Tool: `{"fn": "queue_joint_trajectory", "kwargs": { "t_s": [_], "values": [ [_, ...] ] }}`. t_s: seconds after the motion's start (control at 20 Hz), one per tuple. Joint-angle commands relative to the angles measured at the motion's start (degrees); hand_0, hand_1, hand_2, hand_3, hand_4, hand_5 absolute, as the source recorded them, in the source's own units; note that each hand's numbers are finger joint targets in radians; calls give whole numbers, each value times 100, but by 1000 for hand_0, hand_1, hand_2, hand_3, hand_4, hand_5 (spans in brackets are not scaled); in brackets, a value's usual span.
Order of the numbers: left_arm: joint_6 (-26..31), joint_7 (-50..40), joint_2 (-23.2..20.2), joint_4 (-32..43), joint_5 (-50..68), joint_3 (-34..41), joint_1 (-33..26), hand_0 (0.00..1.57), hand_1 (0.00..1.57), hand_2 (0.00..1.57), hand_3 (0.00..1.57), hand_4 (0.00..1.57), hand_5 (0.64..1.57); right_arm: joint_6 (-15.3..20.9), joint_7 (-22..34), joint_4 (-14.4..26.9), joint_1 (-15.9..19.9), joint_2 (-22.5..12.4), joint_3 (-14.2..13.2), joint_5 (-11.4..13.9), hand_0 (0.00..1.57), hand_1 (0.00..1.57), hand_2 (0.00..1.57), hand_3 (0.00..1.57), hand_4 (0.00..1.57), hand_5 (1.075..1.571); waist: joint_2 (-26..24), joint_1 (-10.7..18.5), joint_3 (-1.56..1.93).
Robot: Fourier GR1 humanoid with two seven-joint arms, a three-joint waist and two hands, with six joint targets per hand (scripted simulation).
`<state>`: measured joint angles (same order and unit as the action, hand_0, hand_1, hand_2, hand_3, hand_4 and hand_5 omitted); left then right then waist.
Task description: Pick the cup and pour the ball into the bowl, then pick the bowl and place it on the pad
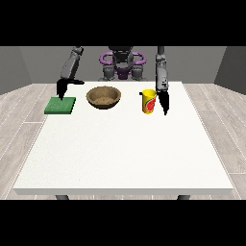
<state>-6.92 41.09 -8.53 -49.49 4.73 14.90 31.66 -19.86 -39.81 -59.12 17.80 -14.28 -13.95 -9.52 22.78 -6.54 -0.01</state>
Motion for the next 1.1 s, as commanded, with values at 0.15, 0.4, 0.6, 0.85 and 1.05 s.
{"fn": "queue_joint_trajectory", "kwargs": {
  "t_s": [0.15, 0.4, 0.6, 0.85, 1.05],
  "values": [
    [-180, 386, -123, 696, 31, 196, 595, 0, 0, 0, 0, 0, 1395, -252, -342, 375, 193, -222, -103, -22, 0, 0, 0, 0, 0, 1546, 303, -221, 0],
    [-696, 825, -219, 757, -226, 240, 422, 1231, 1231, 1571, 1480, 1073, 1571, -542, -172, 176, 412, -696, -247, -228, 0, 0, 0, 0, 0, 1540, 574, -471, -1],
    [-1423, 899, -43, 385, -241, 422, 480, 1375, 1375, 1571, 1571, 1174, 1532, -395, -529, 118, 507, -555, -137, -124, 0, 0, 158, 0, 80, 1547, 1117, -728, 1],
    [-1781, 112, -303, -167, -607, 216, 29, 1386, 1386, 1571, 1571, 1226, 1532, -426, -124, 193, 464, -567, 9, -172, 0, 0, 227, 0, 179, 1552, 512, -847, 9],
    [-2847, -570, -284, -351, -1731, -448, -136, 1394, 1394, 1571, 1571, 1251, 1530, -387, 423, 598, 750, -557, 135, -151, 0, 0, 214, 119, 231, 1553, -270, -967, 22]
  ]
}}
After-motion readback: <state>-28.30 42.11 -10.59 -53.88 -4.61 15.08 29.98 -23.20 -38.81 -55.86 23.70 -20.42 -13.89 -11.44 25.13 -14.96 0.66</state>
